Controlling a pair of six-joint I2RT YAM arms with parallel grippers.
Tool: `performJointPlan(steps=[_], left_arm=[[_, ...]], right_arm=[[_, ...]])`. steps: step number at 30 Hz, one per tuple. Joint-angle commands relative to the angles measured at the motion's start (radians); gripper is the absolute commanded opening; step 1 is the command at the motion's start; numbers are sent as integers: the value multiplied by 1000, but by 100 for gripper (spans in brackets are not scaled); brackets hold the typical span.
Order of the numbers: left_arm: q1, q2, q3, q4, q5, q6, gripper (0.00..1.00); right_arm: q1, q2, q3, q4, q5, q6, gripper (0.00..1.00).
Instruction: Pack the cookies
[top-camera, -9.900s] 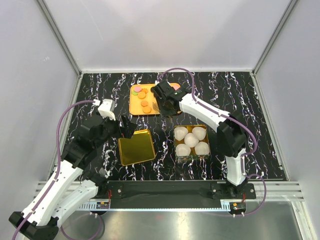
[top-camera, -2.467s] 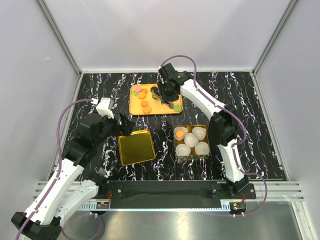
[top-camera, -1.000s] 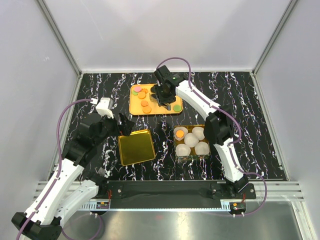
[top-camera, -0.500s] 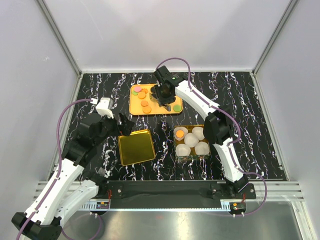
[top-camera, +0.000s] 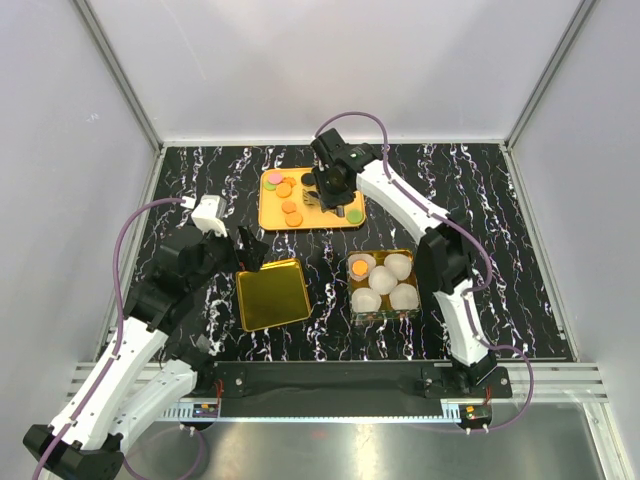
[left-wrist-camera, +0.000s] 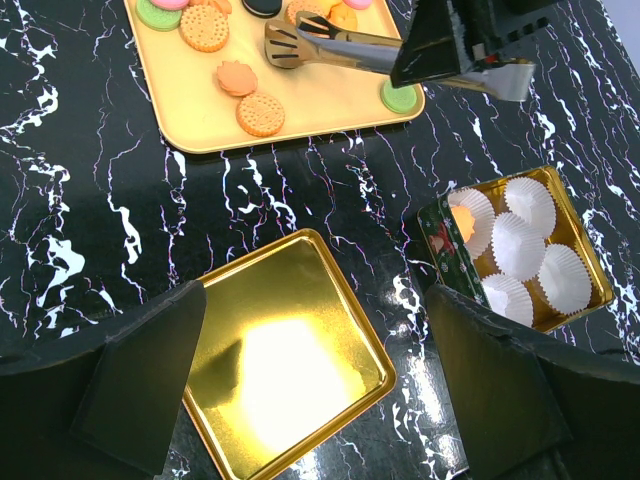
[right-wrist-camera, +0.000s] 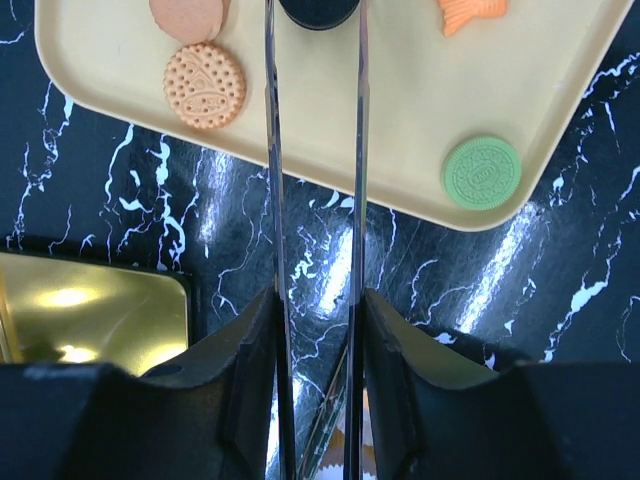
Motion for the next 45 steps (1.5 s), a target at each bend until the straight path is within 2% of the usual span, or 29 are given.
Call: performJointPlan(steps=[1,30,39,45], left_arm=[[6,-12,16,35,18,-7,99],[9,-9,16,35,19,-7,99],[13,-9,13,36,21,-7,99],[14,-6,14,39,26,-9,99]], right_arm=[[13,-120,-28,35,12,-2,35],[12,-281,-237,92,22,15,37],[10,-439,-341,66,31,26,37],[7,-601,-444,23,39,56,38]])
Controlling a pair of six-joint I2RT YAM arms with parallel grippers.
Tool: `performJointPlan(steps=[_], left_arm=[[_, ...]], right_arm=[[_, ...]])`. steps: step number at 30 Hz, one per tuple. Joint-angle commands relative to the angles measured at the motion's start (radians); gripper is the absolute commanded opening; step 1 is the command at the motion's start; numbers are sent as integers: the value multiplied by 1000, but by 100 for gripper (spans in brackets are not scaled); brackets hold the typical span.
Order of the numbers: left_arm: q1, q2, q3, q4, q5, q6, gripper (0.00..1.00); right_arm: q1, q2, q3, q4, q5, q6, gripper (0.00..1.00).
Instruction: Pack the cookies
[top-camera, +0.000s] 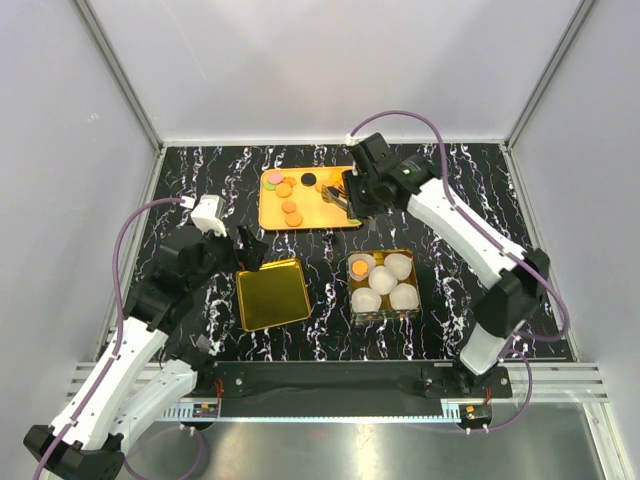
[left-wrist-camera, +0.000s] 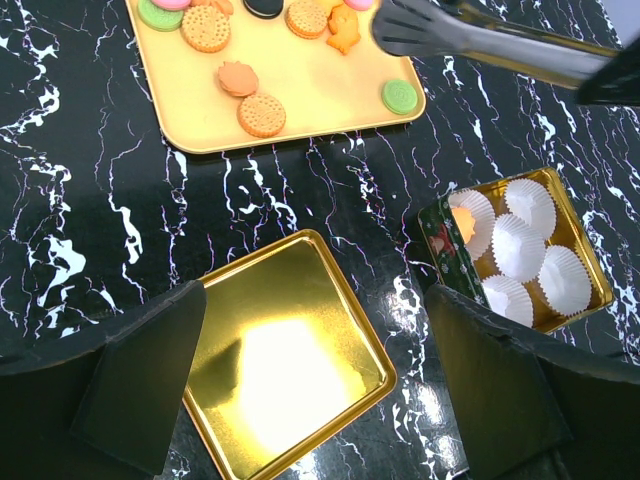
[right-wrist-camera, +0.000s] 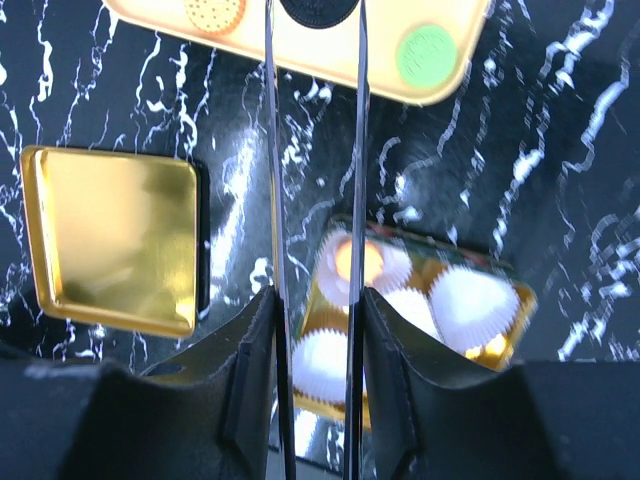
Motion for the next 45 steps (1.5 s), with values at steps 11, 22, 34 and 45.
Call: performJointPlan(steps=[11,22,34,45], left_arm=[[16,0,14,42,41,-10,99],[16,20,14,39,39,-8,99],[16,18,13,38,31,-8,99],[16,15,13,38,30,-8,99]], right_arm=[[9,-375,-202,-219,92,99,40],[7,-627,-459,-295,121,234,42],[6,-687,-620,-214,129,291,43],[6,-670,-644,-180,140,294,48]])
